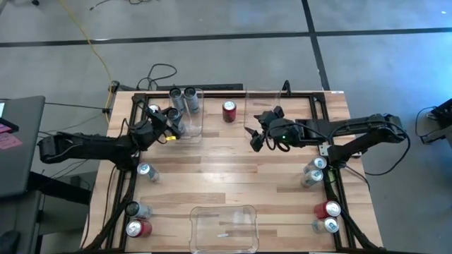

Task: Sort soda cans
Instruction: Put the top white and blue soda can into the top left transparent bin, then put the white and blue soda can into the top left transparent bin

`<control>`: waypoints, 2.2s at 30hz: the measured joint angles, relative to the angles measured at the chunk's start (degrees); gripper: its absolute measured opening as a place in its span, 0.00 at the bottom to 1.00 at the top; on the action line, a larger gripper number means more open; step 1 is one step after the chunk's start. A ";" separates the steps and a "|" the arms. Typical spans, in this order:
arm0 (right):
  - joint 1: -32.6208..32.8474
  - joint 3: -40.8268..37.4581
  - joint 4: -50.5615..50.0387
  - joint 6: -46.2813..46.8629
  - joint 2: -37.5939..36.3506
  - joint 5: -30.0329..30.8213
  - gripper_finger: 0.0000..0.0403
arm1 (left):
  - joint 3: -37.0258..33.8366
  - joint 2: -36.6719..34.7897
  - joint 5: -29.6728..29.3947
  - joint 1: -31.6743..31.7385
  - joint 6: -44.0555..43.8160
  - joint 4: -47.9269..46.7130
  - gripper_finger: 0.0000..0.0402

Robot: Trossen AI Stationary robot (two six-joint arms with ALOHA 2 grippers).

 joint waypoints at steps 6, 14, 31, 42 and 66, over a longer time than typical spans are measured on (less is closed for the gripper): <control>-0.05 0.00 0.09 -0.02 0.00 0.04 0.76 | 1.13 0.02 -2.05 0.79 3.29 2.07 0.68; -0.05 0.00 0.32 -0.04 0.00 0.04 0.76 | 2.56 0.04 -1.23 3.90 5.12 2.13 0.68; -0.53 0.00 0.19 -0.15 0.00 0.13 0.76 | 2.78 10.13 1.75 8.20 3.65 9.39 0.68; -0.51 0.00 -0.53 -0.13 0.00 0.13 0.76 | 5.36 15.21 1.41 8.94 4.47 9.34 0.68; -0.44 -2.15 -1.04 1.57 0.00 0.24 0.76 | 5.38 12.45 0.07 8.79 7.01 7.25 0.85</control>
